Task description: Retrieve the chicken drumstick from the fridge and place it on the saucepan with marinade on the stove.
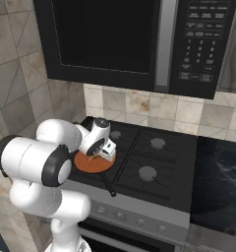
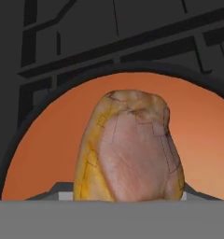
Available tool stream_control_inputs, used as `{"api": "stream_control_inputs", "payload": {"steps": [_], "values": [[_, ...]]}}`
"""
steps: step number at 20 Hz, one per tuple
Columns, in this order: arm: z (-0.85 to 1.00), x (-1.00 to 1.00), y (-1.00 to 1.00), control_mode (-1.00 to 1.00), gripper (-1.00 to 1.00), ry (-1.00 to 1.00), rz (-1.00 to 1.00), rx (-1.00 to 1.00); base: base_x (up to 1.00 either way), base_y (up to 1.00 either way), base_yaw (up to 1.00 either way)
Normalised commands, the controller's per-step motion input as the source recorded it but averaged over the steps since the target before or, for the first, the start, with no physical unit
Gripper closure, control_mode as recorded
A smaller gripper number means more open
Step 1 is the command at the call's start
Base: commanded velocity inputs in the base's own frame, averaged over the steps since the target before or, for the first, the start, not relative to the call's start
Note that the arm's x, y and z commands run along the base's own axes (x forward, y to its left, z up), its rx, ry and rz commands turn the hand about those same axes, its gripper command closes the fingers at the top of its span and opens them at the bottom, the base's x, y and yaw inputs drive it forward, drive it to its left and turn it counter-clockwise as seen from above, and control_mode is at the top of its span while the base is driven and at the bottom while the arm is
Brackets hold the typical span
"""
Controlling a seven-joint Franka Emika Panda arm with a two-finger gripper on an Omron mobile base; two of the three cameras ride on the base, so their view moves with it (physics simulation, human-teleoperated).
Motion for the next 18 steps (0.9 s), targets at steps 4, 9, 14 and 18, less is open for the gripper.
{"api": "stream_control_inputs", "payload": {"steps": [4,9,14,18], "values": [[-0.41,0.17,0.0,-1.0,1.0,0.04,0.0,0.0,0.0,0.0,0.0],[-0.49,0.13,0.02,-1.0,1.0,0.05,0.0,0.0,0.0,0.0,0.0],[-0.58,0.01,0.06,-1.0,1.0,0.07,0.0,0.0,0.0,0.0,0.0],[-0.3,-0.17,0.07,-1.0,-1.0,0.03,0.0,0.0,0.0,0.0,0.0]]}}
